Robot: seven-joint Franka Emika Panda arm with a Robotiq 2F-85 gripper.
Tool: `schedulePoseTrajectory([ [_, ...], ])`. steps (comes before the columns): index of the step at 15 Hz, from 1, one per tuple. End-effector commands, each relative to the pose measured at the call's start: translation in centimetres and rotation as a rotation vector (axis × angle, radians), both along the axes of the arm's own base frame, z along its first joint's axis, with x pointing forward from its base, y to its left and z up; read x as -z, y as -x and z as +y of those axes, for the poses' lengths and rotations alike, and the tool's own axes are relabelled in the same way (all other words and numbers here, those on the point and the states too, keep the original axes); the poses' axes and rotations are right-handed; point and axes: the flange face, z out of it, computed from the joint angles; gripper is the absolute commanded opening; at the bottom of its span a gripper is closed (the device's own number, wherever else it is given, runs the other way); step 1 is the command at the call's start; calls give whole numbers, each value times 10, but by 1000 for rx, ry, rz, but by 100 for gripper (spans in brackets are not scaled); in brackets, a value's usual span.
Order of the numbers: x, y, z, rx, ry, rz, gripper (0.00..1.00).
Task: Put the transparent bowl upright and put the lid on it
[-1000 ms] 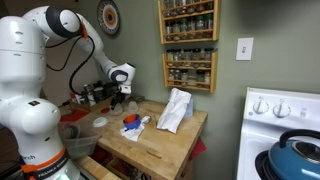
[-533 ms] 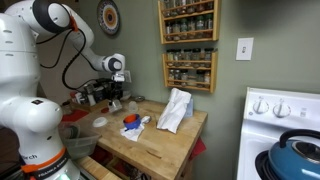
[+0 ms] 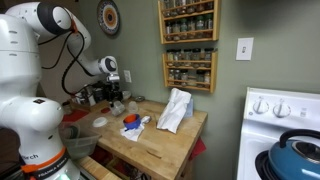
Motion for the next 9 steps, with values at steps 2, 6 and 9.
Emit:
schedulePoseTrajectory([
  [2,29,-2,4,25,51,-12,65],
  [6,36,-4,9,42,39,-9,98],
  [9,19,-6,15,38,-3,-18,100],
])
